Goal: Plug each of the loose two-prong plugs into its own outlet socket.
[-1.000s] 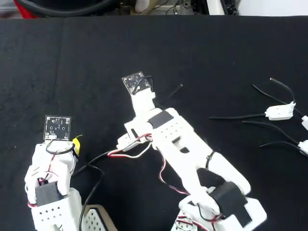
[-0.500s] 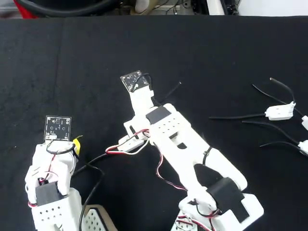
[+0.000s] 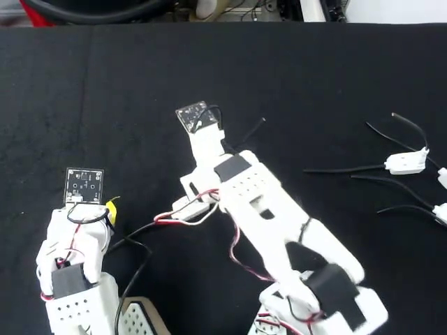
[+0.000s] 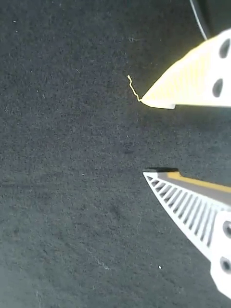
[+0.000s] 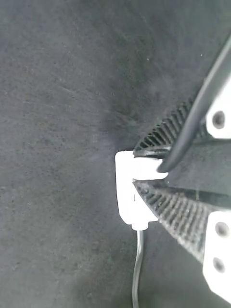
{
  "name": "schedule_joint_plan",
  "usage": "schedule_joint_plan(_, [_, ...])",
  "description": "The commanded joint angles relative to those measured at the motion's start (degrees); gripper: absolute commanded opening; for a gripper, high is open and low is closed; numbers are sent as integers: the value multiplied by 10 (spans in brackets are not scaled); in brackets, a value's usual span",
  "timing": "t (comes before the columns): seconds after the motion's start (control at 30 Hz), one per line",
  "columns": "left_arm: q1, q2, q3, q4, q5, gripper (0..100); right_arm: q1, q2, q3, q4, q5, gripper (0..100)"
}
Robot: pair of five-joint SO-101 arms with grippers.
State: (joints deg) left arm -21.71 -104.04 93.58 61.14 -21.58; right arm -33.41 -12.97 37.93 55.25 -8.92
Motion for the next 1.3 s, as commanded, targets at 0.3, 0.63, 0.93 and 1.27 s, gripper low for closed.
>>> schedule_joint_plan(0.3, [-2, -4, -3, -1, -2, 217, -8, -80, 57, 1, -2, 11])
schedule_joint_plan(0.63, [-2, -4, -3, 0, -2, 217, -9, -80, 81, -42, -4, 11])
schedule_joint_plan(0.93, [-2, -4, -3, 0, -2, 217, -9, -80, 82, -45, -2, 11])
schedule_joint_plan(1.27, [-2, -4, -3, 1, -2, 217, -8, -80, 91, -65, -2, 11])
